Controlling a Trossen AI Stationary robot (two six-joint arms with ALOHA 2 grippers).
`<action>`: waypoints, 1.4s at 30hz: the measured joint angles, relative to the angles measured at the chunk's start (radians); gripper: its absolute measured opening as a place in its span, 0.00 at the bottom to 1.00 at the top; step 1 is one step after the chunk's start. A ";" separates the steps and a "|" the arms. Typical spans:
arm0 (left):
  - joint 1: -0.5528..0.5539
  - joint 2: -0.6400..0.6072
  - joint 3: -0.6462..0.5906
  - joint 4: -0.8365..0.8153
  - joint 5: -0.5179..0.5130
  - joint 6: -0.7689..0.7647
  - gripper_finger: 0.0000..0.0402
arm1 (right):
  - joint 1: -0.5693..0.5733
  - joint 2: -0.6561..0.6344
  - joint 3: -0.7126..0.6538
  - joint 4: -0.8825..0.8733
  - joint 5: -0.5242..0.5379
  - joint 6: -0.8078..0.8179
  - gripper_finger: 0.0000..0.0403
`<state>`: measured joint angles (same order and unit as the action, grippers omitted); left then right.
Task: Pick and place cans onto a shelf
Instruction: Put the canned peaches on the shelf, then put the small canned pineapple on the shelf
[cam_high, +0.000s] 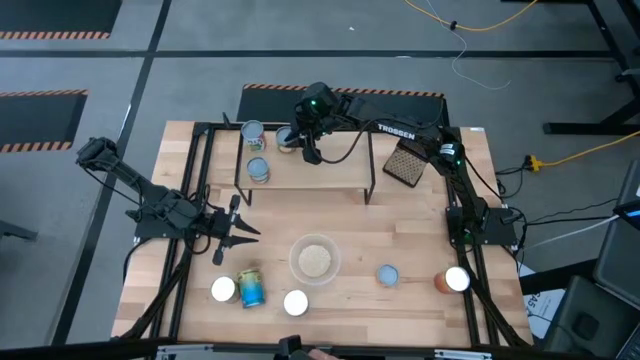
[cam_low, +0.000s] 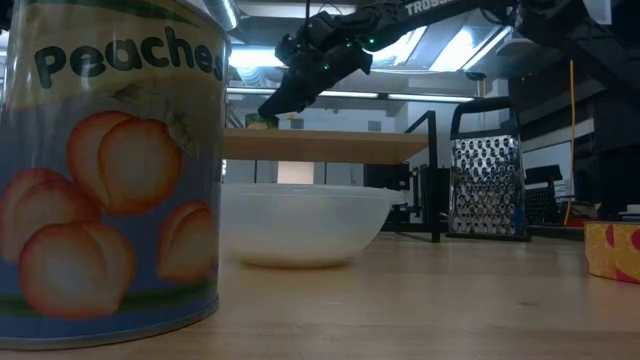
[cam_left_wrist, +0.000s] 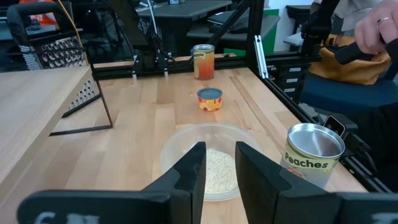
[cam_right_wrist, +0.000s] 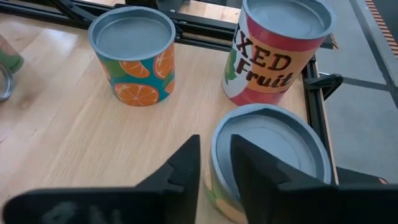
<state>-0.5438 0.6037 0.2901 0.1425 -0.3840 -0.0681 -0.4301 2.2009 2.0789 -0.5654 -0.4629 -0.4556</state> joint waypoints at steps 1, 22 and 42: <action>0.000 0.000 0.000 0.000 0.000 0.000 0.20 | 0.000 0.000 0.000 0.001 0.000 0.000 0.26; 0.000 0.000 0.000 -0.001 0.000 0.000 0.20 | 0.077 -0.095 0.229 -0.367 0.011 0.033 0.30; 0.000 0.079 0.000 0.001 0.004 -0.002 0.20 | 0.445 -0.207 -0.004 -0.871 -0.054 0.132 0.30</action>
<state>-0.5435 0.6829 0.2905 0.1433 -0.3798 -0.0698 0.0145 1.9938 2.0747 -1.4363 -0.5172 -0.3240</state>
